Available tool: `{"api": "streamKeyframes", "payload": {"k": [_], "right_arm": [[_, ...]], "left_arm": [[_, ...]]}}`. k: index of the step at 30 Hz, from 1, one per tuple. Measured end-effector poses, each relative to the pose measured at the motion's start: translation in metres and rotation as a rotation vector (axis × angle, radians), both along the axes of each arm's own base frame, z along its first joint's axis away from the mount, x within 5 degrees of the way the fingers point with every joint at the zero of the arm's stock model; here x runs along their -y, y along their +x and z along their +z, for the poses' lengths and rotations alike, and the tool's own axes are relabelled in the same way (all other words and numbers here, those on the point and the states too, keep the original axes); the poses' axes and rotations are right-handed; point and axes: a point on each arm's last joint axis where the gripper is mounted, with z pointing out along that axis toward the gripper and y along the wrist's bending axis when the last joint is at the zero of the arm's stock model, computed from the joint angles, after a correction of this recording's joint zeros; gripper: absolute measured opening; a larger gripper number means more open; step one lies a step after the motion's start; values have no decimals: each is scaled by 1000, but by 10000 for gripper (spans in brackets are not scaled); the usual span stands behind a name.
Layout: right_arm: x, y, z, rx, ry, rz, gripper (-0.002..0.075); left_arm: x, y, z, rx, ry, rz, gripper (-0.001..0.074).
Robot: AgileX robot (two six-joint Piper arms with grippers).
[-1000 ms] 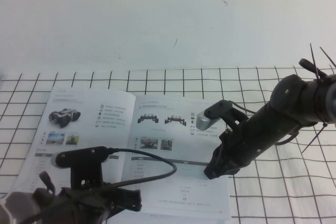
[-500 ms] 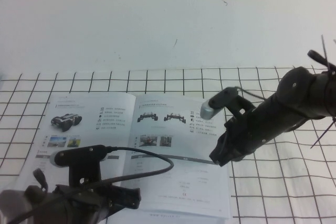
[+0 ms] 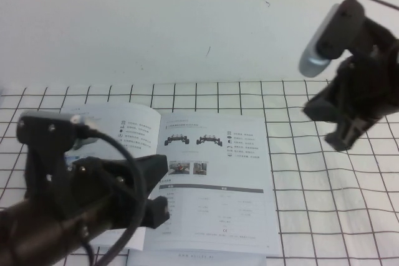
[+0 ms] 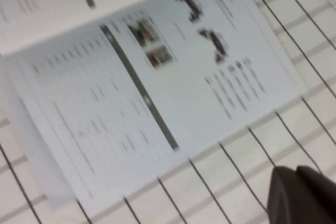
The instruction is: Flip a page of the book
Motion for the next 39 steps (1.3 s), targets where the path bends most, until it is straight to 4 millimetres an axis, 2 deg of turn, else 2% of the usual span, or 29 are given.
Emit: {"api": "streamKeyframes", "payload": {"k": [4,8,12,15,20,23,26,29,39], "right_arm": [[35,-20,17,4,-224,-187,-1],[65,-42,33,52,-351,-362,-1],[90,-78,50,139,-330,-486,-1],[105,-112,50,187,-260,-542,-1],[127,-170,31,286,-112,-592,-1],[136,-193,4,301,-48,-619,-1],[137,-205,-21,309,29,-617,-1],[135,-214,-37,310,117,-602,-1],[133,-222,-65,253,222,-625,-1]], "left_arm": [[-10,-23,28,133,-75,-107,-2],[-20,-35,41,214,-100,-117,-2],[-24,-37,38,219,-96,-104,-2],[-23,-40,27,194,-77,-137,-2],[-21,-44,16,169,-63,-182,-2],[-22,-43,16,172,-55,-162,-2],[-24,-41,16,202,-18,-147,-2],[-25,-40,15,250,37,-157,-2],[-26,-39,15,320,121,-164,-2]]}}
